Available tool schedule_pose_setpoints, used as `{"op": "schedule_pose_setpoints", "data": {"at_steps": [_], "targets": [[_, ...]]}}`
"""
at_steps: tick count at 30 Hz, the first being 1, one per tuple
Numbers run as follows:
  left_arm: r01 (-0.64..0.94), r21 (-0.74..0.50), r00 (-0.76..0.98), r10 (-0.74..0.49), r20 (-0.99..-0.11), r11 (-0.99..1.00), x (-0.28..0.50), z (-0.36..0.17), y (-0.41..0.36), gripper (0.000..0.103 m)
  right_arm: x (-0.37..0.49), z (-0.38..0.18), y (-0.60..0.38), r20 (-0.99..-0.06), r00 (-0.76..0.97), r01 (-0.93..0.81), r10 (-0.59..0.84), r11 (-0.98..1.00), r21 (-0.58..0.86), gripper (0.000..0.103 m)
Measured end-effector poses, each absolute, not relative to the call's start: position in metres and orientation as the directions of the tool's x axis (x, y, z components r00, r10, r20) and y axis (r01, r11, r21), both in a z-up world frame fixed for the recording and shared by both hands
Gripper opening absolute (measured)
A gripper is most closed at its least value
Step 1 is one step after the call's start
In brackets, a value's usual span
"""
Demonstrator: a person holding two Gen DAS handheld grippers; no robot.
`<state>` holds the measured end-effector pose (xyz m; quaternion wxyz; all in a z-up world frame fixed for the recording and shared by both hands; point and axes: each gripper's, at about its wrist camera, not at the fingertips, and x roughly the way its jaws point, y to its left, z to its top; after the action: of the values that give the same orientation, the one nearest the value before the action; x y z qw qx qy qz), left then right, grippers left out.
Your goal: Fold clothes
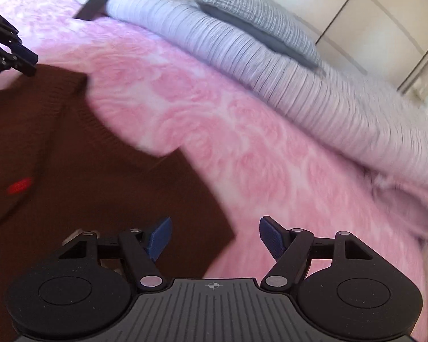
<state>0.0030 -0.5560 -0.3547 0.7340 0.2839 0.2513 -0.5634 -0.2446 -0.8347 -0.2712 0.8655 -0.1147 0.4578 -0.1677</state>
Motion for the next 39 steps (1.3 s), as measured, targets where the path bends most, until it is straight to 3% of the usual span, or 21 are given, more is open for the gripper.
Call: {"op": "schedule_pose_setpoints", "data": {"at_steps": [5, 9, 19, 26, 31, 32, 33, 34, 35, 36, 39], "targets": [[0.983, 0.154, 0.181, -0.651, -0.737, 0.099, -0.065, -0.321, -0.47, 0.023, -0.33, -0.245, -0.754, -0.866, 0.455, 0.089, -0.21, 0.978, -0.19, 0.072], [0.992, 0.123, 0.117, -0.634, -0.764, 0.035, -0.123, -0.305, -0.405, 0.027, -0.386, -0.243, -0.688, -0.897, 0.417, 0.031, -0.147, 0.989, -0.147, 0.072], [0.981, 0.157, 0.067, -0.56, -0.825, -0.115, -0.237, -0.329, -0.306, 0.032, -0.438, -0.286, -0.586, -0.891, 0.388, -0.067, -0.236, 0.957, -0.283, 0.072], [0.98, 0.175, 0.089, -0.569, -0.818, -0.097, -0.26, -0.346, -0.296, 0.032, -0.433, -0.288, -0.585, -0.859, 0.445, -0.018, -0.252, 0.957, -0.29, 0.072], [0.957, 0.265, 0.157, -0.56, -0.813, -0.116, -0.262, -0.354, -0.301, 0.032, -0.421, -0.297, -0.578, -0.862, 0.433, -0.131, -0.263, 0.928, -0.349, 0.071], [0.949, 0.296, 0.186, -0.56, -0.807, -0.112, -0.261, -0.355, -0.301, 0.033, -0.419, -0.299, -0.578, -0.862, 0.425, -0.146, -0.276, 0.919, -0.366, 0.066], [0.937, 0.332, 0.221, -0.556, -0.801, -0.105, -0.259, -0.357, -0.3, 0.033, -0.419, -0.298, -0.579, -0.862, 0.416, -0.156, -0.288, 0.912, -0.38, 0.049], [0.93, 0.356, 0.251, -0.547, -0.799, -0.094, -0.256, -0.358, -0.299, 0.032, -0.419, -0.298, -0.58, -0.861, 0.408, -0.16, -0.305, 0.904, -0.396, 0.04], [0.931, 0.354, 0.256, -0.538, -0.803, -0.085, -0.253, -0.358, -0.298, 0.028, -0.421, -0.297, -0.581, -0.858, 0.399, -0.158, -0.325, 0.897, -0.413, 0.02], [0.935, 0.347, 0.255, -0.539, -0.803, -0.075, -0.251, -0.356, -0.295, 0.026, -0.424, -0.295, -0.583, -0.854, 0.39, -0.157, -0.344, 0.889, -0.43, 0.014], [0.941, 0.336, 0.258, -0.545, -0.798, -0.046, -0.25, -0.351, -0.284, 0.026, -0.436, -0.292, -0.59, -0.844, 0.375, -0.123, -0.383, 0.882, -0.455, 0.01]]}}
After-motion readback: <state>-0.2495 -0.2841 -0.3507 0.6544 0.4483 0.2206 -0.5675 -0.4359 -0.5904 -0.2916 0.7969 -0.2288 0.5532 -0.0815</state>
